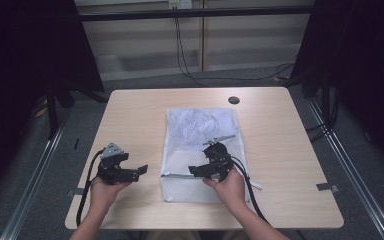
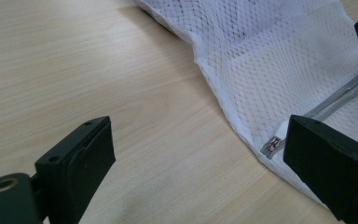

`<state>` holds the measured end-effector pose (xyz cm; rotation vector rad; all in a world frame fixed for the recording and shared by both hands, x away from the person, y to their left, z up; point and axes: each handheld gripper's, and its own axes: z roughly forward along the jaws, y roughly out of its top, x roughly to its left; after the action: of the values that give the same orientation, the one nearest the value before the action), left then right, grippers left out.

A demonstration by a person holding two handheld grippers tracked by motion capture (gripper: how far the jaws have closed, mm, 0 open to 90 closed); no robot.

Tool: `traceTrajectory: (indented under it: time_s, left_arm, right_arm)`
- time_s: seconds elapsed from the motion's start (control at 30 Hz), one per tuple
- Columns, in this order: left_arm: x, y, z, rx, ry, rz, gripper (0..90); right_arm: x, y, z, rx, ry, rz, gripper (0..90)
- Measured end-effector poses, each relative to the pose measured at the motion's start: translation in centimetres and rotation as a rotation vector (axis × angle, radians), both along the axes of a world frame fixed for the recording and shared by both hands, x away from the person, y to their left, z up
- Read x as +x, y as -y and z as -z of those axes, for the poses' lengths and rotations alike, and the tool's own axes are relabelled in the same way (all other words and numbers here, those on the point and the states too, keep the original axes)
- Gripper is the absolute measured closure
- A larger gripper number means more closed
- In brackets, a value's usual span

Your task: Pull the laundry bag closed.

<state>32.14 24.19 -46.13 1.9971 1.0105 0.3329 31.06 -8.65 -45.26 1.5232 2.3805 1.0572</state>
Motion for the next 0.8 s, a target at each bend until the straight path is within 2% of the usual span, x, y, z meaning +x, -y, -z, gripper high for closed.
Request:
traceTrajectory:
  time_s: [0.23,0.3,0.57,0.8]
  left_arm:
    - [0.0,0.1,0.0,-0.002,-0.012,0.004,8.3]
    - [0.0,0.0,0.0,-0.004,-0.015,0.003,8.3]
    - [0.0,0.1,0.1,0.003,-0.021,0.007,8.3]
    - [-0.1,0.0,0.0,0.008,-0.018,-0.001,8.3]
  right_arm:
    - [0.4,-1.1,0.2,0.002,-0.008,-0.025,17.4]
    - [0.6,-1.5,0.2,0.017,-0.025,-0.021,19.0]
    - [0.8,-2.5,0.7,0.031,-0.036,-0.047,23.3]
    - [1.0,-4.0,0.9,0.039,-0.063,-0.098,28.6]
